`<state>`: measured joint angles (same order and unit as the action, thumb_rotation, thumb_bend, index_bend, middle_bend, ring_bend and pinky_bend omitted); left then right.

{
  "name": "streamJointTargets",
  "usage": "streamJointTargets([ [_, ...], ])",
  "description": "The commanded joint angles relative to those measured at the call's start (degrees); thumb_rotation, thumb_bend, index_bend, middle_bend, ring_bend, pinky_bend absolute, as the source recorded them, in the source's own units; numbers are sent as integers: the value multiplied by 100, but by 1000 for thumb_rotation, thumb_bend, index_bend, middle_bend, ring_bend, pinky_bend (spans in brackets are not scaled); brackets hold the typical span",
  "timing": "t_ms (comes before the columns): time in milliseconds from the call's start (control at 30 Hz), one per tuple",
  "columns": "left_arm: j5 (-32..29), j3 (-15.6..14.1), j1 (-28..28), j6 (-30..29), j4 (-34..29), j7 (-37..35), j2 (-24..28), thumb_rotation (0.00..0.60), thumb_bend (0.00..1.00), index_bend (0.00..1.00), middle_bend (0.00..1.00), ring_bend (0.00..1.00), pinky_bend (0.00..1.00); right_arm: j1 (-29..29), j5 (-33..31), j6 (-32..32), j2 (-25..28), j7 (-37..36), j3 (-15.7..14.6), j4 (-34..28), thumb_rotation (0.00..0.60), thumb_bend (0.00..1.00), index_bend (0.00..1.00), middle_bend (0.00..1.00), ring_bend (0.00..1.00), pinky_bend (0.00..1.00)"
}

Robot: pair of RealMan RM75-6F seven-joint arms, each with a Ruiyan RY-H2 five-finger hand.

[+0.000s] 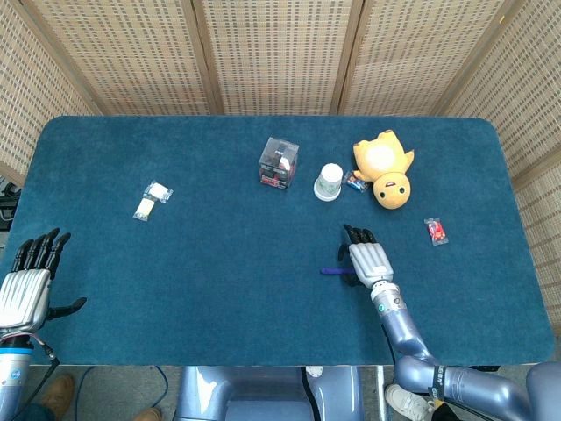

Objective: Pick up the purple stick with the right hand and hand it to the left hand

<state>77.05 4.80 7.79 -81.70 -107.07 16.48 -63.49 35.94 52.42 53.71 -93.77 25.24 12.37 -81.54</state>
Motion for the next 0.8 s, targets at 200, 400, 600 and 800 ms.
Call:
streamJointTargets([
  [200, 3, -13, 2, -9, 2, -15, 8, 600, 0, 0, 0, 0, 0, -87, 401, 62, 43, -308, -218, 160, 600, 464, 508, 0, 0, 0],
  [400, 10, -28, 3, -22, -3, -4, 6, 600, 0, 0, 0, 0, 0, -109, 514, 51, 13, -431, -311, 311, 600, 464, 508, 0, 0, 0],
  [600, -10, -21, 1, -40, -2, -33, 14, 600, 0, 0, 0, 0, 0, -92, 533, 19, -39, -503, -320, 451, 600, 476, 512, 0, 0, 0],
  [800, -26, -28, 12, -28, 5, -11, 2, 600, 0, 0, 0, 0, 0, -79, 545, 1, -65, -575, -306, 503, 600, 489, 528, 0, 0, 0],
])
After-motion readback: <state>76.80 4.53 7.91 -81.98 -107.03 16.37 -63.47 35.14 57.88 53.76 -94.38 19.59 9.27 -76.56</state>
